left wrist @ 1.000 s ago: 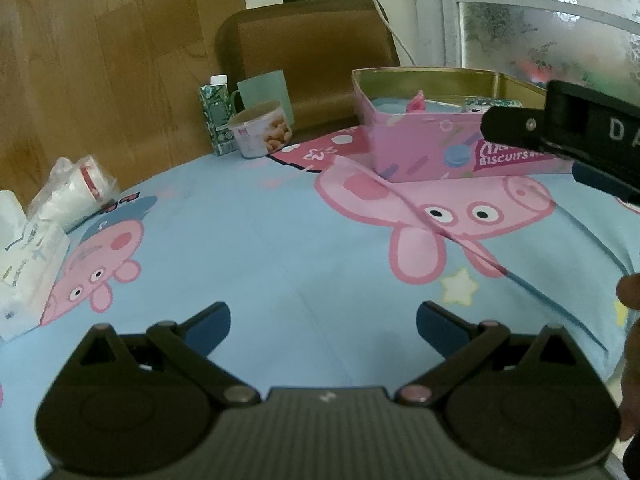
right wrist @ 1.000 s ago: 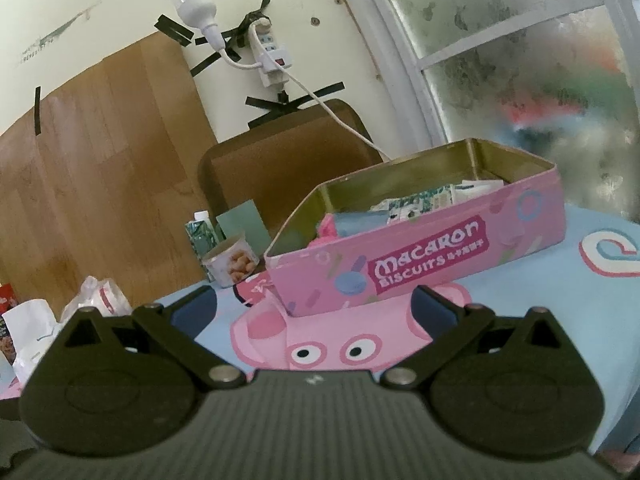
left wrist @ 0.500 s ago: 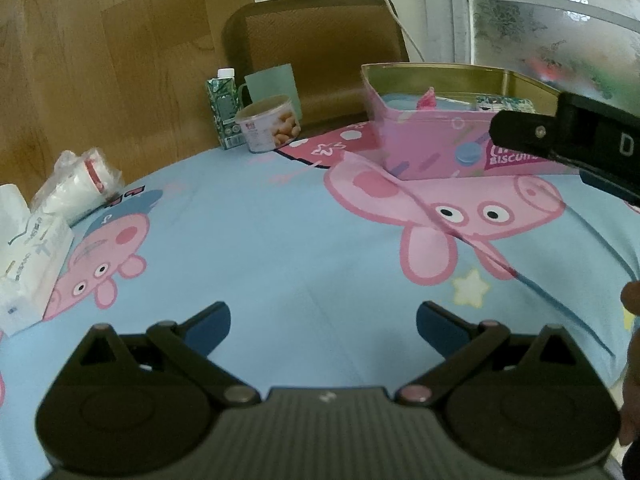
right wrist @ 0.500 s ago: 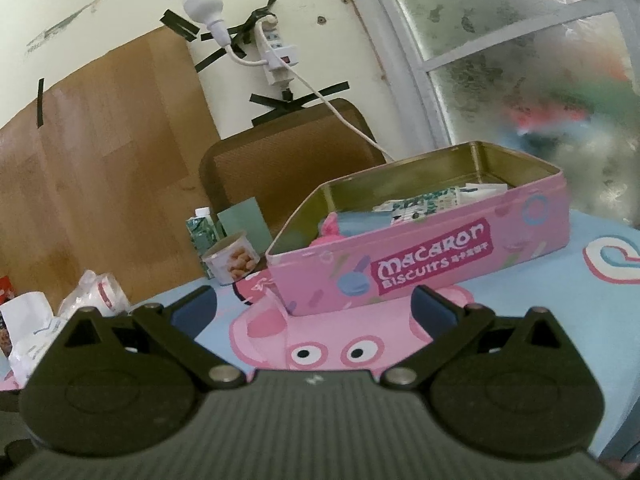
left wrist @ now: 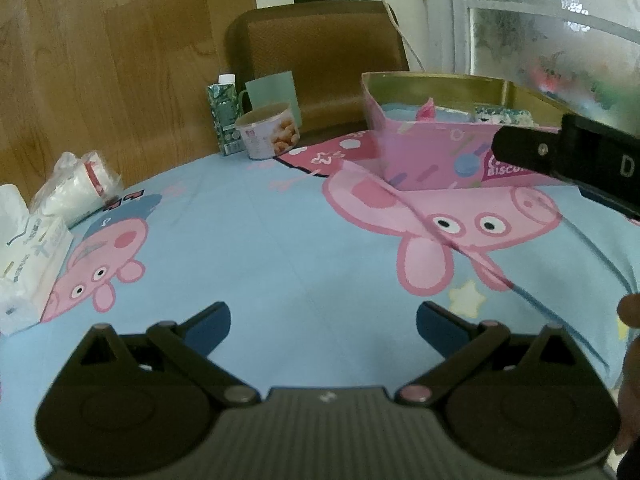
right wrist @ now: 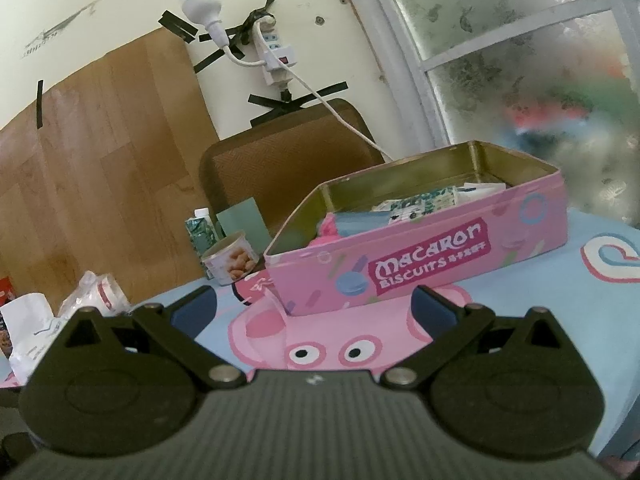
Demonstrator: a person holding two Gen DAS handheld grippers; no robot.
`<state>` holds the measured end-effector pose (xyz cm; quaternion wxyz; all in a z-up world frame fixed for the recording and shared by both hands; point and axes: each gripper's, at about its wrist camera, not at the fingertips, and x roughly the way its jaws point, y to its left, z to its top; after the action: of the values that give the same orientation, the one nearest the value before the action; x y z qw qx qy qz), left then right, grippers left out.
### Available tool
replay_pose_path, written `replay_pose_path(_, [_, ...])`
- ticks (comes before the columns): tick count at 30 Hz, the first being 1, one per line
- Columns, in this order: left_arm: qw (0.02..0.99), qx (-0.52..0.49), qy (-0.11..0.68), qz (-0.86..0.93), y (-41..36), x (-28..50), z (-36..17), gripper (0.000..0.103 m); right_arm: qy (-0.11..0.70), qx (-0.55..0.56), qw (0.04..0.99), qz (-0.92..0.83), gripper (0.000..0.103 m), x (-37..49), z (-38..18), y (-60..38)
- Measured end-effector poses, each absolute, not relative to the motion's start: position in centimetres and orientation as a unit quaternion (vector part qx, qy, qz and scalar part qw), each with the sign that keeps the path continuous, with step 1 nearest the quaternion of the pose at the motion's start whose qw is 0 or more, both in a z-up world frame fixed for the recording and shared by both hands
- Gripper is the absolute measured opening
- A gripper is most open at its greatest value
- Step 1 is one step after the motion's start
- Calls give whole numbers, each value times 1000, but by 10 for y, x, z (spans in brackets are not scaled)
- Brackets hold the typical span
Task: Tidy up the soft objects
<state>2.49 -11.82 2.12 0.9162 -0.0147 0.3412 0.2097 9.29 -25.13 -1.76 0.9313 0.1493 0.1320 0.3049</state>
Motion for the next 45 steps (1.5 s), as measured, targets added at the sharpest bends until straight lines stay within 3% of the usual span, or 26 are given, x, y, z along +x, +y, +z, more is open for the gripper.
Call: replay_pose_path(45, [906,-11,361,222,-115,30,13,103,146,154,934,287,103,93,-25,-254])
